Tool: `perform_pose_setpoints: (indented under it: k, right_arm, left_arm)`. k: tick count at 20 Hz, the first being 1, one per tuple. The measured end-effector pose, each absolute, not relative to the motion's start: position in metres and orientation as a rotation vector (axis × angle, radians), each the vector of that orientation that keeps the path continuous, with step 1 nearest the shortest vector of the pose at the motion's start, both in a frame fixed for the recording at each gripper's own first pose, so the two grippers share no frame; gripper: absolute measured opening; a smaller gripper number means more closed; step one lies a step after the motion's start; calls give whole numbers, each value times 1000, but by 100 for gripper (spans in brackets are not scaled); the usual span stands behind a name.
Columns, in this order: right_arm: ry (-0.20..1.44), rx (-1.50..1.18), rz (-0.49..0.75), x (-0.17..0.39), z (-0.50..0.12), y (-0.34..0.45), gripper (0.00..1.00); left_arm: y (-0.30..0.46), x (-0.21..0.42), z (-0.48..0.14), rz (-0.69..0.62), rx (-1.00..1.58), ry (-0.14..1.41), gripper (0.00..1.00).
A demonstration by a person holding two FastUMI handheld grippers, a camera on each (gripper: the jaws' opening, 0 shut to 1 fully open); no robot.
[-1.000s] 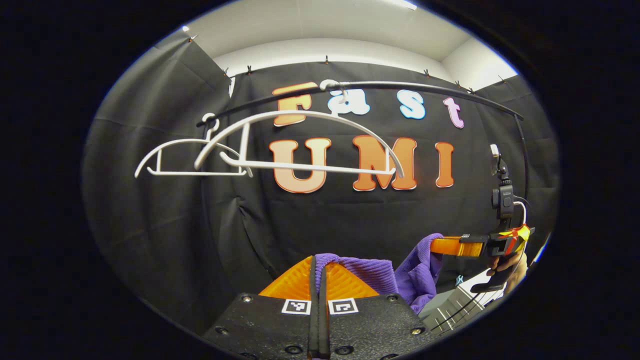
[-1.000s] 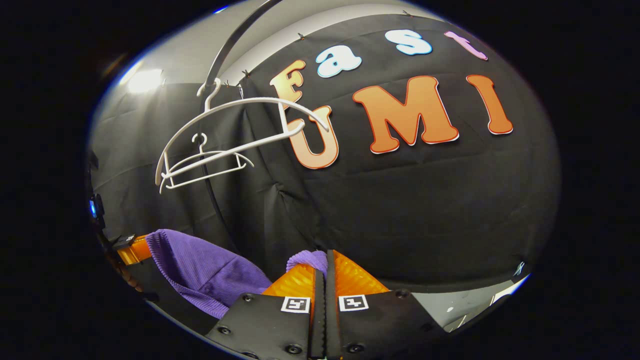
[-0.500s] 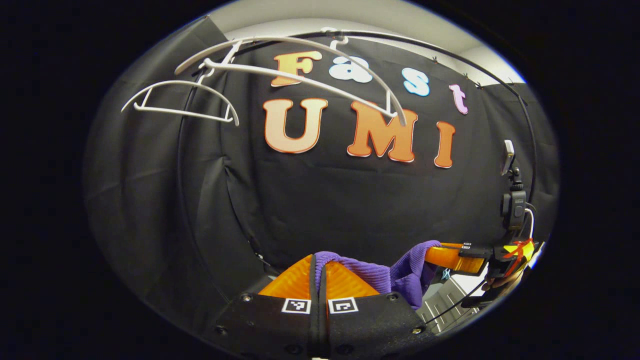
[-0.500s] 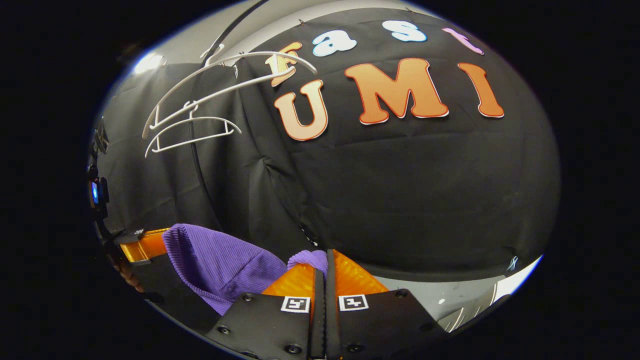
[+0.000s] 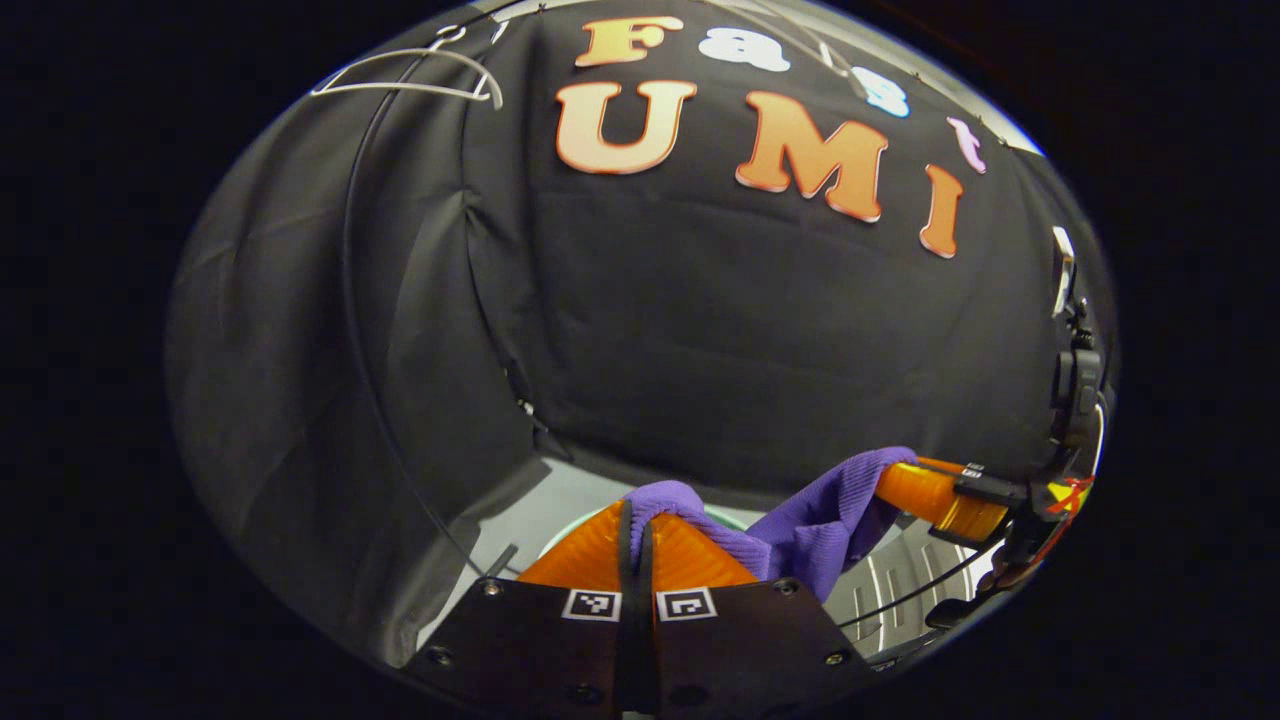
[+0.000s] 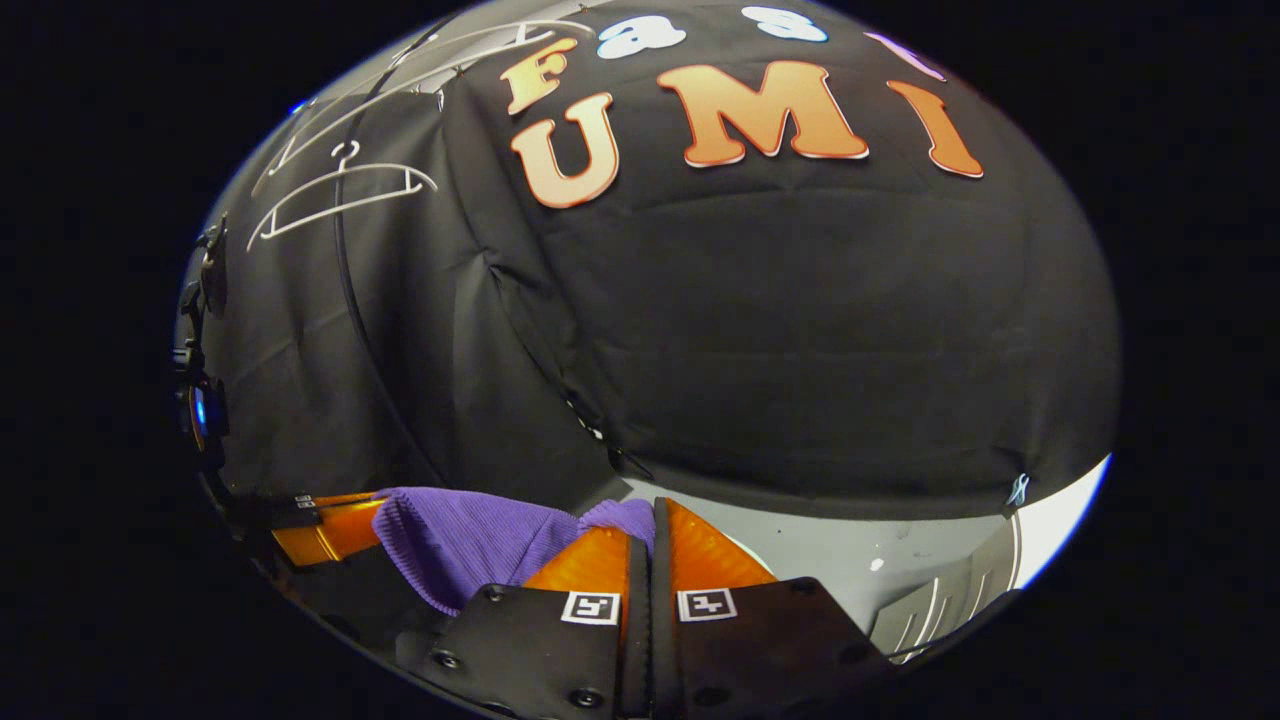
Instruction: Grasp the clothes on the hanger with both hands and then place them into the laundry hamper below.
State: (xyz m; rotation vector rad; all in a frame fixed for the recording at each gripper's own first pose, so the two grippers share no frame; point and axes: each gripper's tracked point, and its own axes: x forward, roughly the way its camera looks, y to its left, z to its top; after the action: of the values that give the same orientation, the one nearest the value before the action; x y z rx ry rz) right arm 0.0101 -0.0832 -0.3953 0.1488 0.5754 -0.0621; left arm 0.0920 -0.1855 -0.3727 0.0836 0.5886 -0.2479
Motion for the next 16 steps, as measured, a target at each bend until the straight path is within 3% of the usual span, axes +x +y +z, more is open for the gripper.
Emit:
perform_pose_setpoints:
  k: [8, 16]
  right_arm:
    - [828, 142, -107, -15, -541, -92, 8]
    - [1032, 138, -136, -41, -650, -94, 8]
  left_arm:
    - [-166, 73, -520, -162, 93, 890, 0]
    - [-147, 61, -613, -94, 138, 1091, 0]
